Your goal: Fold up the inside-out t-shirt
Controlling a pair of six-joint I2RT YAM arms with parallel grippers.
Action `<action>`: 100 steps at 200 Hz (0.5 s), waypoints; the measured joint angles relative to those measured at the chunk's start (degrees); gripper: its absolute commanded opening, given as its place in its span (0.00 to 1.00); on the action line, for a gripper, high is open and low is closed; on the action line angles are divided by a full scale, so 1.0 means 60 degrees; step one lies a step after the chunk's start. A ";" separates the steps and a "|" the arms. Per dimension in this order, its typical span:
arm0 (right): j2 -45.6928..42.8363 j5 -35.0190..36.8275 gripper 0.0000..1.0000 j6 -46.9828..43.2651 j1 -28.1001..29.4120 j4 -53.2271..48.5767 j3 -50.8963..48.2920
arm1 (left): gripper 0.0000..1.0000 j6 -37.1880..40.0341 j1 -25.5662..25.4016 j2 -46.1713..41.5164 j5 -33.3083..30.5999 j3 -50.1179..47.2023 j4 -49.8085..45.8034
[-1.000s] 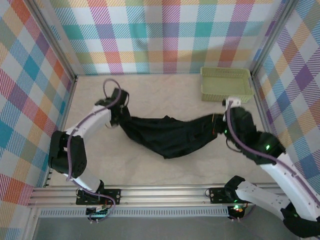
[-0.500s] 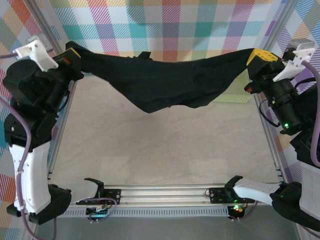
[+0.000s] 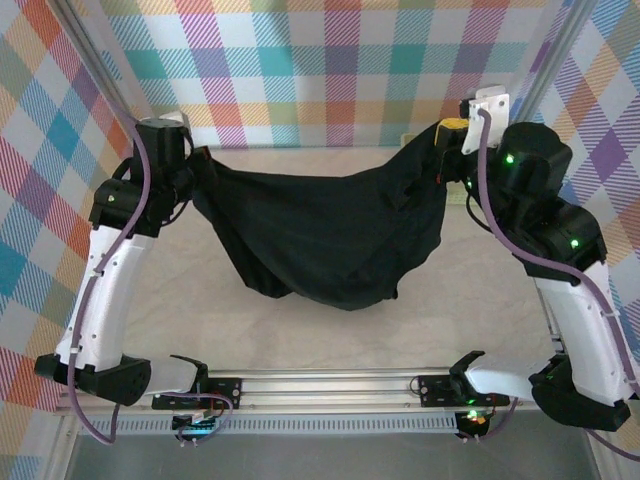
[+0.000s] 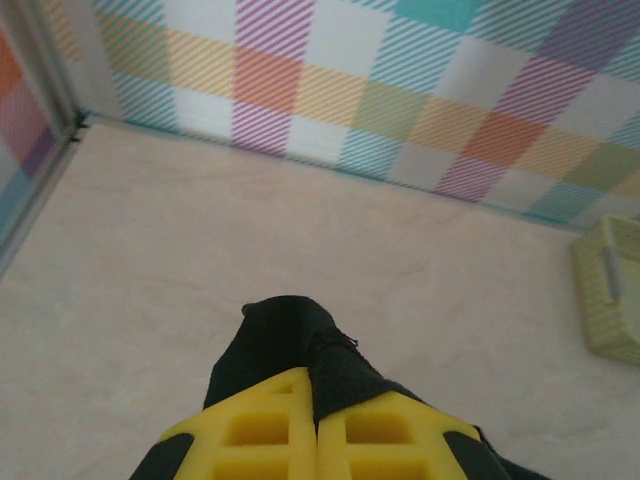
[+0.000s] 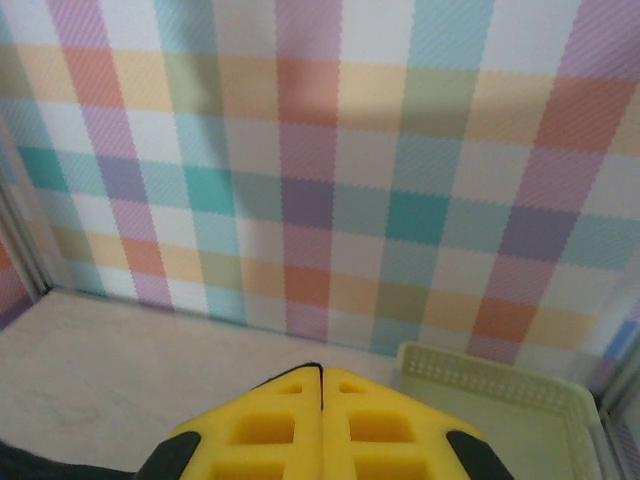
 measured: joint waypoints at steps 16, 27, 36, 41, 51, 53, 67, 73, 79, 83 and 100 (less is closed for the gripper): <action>0.0036 -0.0025 0.00 0.0259 -0.0433 -0.0197 -0.0102 | 0.00 -0.0051 0.0000 0.0076 -0.0430 0.0000 -0.0146; 0.0040 -0.0044 0.00 0.0459 -0.0780 -0.0331 -0.0109 | 0.00 -0.0117 0.0004 0.0087 -0.0641 -0.0025 -0.0171; 0.0022 -0.0076 0.00 0.0616 -0.1078 -0.0368 -0.0113 | 0.00 -0.0153 0.0004 0.0018 -0.0736 -0.0124 -0.0113; -0.0004 -0.0095 0.00 0.0707 -0.1224 -0.0364 -0.0146 | 0.00 -0.0175 0.0004 -0.0073 -0.0743 -0.0226 -0.0036; -0.0109 -0.0204 0.00 0.0845 -0.1446 -0.0357 -0.0280 | 0.00 -0.0186 0.0007 -0.0331 -0.0725 -0.0506 0.0149; -0.0149 -0.0229 0.00 0.0867 -0.1479 -0.0357 -0.0317 | 0.00 -0.0186 0.0007 -0.0415 -0.0703 -0.0583 0.0197; -0.0506 -0.0619 0.00 0.1005 -0.1588 -0.0284 -0.0663 | 0.00 -0.0186 0.0011 -0.1100 -0.0525 -0.1140 0.0532; -0.0678 -0.0816 0.00 0.1038 -0.1588 -0.0277 -0.0780 | 0.00 -0.0182 0.0011 -0.1494 -0.0415 -0.1392 0.0688; -0.0871 -0.1035 0.00 0.1071 -0.1588 -0.0280 -0.0863 | 0.00 -0.0186 0.0011 -0.1872 -0.0302 -0.1585 0.0820; -0.0994 -0.1169 0.00 0.1107 -0.1588 -0.0284 -0.0882 | 0.00 -0.0189 0.0011 -0.2135 -0.0200 -0.1679 0.0900; -0.1654 -0.1778 0.00 0.1311 -0.1588 -0.0171 -0.0892 | 0.00 -0.0215 0.0018 -0.3238 0.0244 -0.1883 0.1257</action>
